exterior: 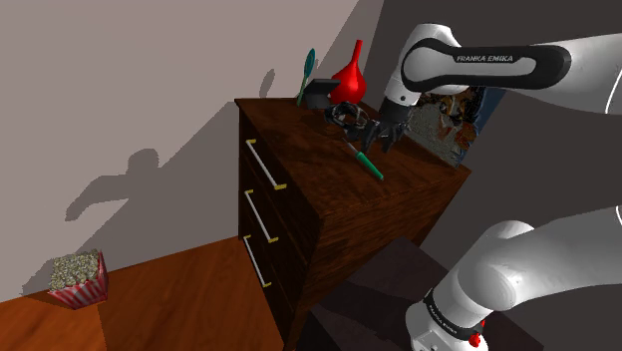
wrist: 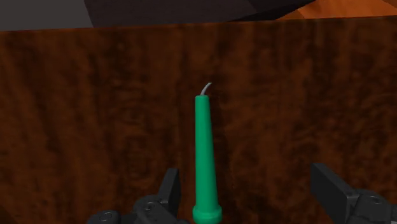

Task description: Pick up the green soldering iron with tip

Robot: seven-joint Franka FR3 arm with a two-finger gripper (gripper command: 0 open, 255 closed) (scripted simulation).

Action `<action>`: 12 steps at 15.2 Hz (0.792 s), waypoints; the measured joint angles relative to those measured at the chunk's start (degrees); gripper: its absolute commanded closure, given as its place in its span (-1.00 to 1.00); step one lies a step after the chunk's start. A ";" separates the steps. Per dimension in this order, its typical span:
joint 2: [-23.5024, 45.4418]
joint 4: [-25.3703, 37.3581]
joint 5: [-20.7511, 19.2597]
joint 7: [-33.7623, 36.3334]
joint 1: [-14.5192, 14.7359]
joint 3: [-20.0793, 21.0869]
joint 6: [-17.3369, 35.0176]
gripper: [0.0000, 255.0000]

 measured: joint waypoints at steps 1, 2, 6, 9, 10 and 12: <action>1.42 0.18 -0.01 -0.06 -0.16 -0.30 1.99 -1.00; 3.19 1.15 -0.04 -0.28 -0.36 -0.74 3.61 -1.00; 7.64 2.09 0.03 -1.17 -0.93 -2.05 9.11 -1.00; 8.44 0.37 0.14 -1.35 -0.92 -2.19 11.80 -1.00; 8.54 -0.31 0.19 -1.30 -0.88 -2.14 12.60 -1.00; 9.00 -1.38 0.27 -1.47 -0.86 -2.23 14.13 -1.00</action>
